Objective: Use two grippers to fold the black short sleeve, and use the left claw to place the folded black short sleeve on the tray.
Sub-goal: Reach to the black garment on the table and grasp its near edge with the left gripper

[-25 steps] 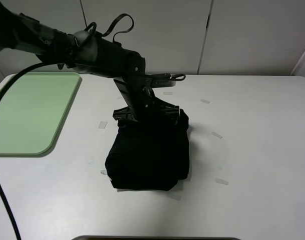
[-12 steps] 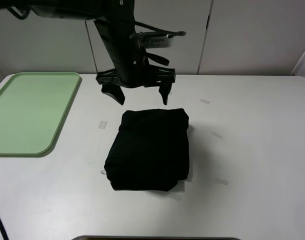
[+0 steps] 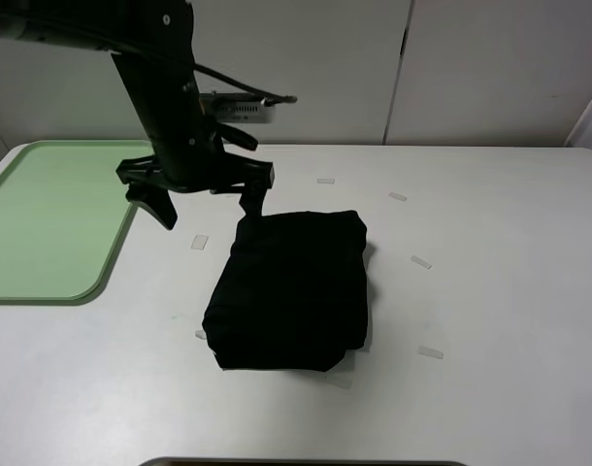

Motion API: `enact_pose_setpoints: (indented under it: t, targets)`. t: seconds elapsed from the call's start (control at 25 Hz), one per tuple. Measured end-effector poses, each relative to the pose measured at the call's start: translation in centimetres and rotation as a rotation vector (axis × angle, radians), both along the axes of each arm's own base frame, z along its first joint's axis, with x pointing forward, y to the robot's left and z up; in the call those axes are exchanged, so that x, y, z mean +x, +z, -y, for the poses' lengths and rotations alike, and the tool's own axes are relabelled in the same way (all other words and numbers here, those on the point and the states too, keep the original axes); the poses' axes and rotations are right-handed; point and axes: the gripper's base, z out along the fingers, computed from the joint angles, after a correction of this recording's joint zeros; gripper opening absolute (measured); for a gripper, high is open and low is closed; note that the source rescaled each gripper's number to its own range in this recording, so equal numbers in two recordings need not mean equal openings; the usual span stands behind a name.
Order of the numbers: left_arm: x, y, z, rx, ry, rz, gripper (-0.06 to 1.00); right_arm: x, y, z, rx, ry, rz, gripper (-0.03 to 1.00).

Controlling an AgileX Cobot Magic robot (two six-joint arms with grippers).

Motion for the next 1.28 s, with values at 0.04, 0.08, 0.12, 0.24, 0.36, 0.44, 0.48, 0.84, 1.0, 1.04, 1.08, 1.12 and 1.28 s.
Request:
enact_pose_setpoints:
  t: [0.04,0.08,0.12,0.24,0.36,0.44,0.48,0.84,1.0,1.04,1.08,1.12,1.28]
  targets:
    - [-0.2,-0.5,0.0,-0.008,0.003,-0.006,1.00,0.0,0.0,0.0,0.000,0.000,0.000,1.00]
    - [-0.4,-1.0,0.0,-0.020,0.006,-0.010,1.00,0.0,0.0,0.0,0.000,0.000,0.000,1.00]
    - [-0.7,-1.5,0.0,-0.033,0.009,-0.016,1.00,0.0,0.0,0.0,0.000,0.000,0.000,1.00]
    - [-1.0,-2.6,0.1,-0.079,0.025,0.001,1.00,0.0,0.0,0.0,0.000,0.000,0.000,1.00]
    - [-1.2,-3.4,0.4,-0.098,0.027,0.007,1.00,0.0,0.0,0.0,0.001,0.000,0.000,1.00]
    - [-1.4,-4.2,1.0,-0.100,0.019,0.001,1.00,0.0,0.0,0.0,0.001,0.000,0.000,1.00]
    - [-1.6,-4.7,1.5,-0.105,0.016,-0.008,1.00,0.0,0.0,0.0,0.001,0.000,0.000,1.00]
    - [-2.6,-7.3,2.8,-0.095,0.036,-0.100,1.00,0.0,0.0,0.0,0.005,-0.002,0.000,1.00]
    - [-2.6,-7.8,2.9,-0.088,0.042,-0.112,1.00,0.0,0.0,0.0,0.004,-0.002,0.000,1.00]
    - [-2.6,-7.9,2.9,-0.087,0.043,-0.112,1.00,0.0,0.0,0.0,0.004,-0.002,0.000,1.00]
    - [-2.6,-8.0,2.9,-0.088,0.044,-0.111,1.00,0.0,0.0,0.0,0.005,-0.003,0.000,1.00]
    - [-2.6,-8.0,2.9,-0.089,0.046,-0.109,1.00,0.0,0.0,0.0,0.005,-0.003,0.000,1.00]
    - [-2.7,-7.8,2.8,-0.090,0.046,-0.111,1.00,0.0,0.0,0.0,0.007,-0.003,0.001,1.00]
